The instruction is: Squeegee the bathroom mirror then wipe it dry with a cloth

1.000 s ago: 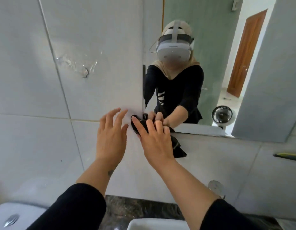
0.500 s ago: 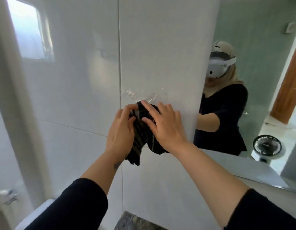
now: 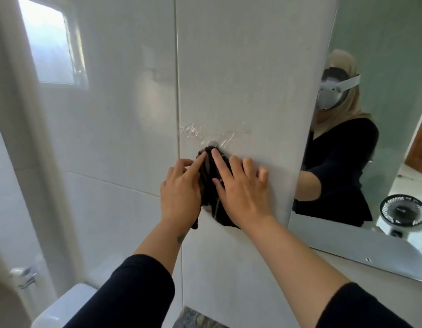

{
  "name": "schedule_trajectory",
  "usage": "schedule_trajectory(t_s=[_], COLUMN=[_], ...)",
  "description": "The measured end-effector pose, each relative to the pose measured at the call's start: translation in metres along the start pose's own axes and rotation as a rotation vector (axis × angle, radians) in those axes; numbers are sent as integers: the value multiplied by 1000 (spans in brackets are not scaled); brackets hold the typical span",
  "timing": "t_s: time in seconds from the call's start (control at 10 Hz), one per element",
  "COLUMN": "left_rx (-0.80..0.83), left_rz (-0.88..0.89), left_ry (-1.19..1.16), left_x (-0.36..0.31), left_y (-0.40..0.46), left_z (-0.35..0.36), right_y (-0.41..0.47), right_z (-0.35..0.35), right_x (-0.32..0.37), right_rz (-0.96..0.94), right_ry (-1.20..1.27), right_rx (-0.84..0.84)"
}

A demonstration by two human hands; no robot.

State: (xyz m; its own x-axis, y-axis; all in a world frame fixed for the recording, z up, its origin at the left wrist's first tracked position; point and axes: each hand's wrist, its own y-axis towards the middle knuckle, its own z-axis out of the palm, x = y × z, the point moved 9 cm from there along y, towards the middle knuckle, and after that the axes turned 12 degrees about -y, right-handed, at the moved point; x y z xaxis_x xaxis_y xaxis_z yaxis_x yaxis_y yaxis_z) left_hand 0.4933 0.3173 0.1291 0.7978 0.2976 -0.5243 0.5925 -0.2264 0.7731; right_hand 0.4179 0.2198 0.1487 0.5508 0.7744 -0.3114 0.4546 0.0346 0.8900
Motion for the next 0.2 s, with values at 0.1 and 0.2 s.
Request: schedule_trajectory(t_s=[0.1,0.2], left_rx=[18,-25], left_rz=[-57,-54], left_ry=[-28,12], left_x=[-3,6], left_y=[-6,-65], left_z=[1,-13], right_y=[-5,-36], right_z=[-3,-25], right_x=[2,-7], right_rz=[54,53], right_ry=[96,205], right_rx=[126,184])
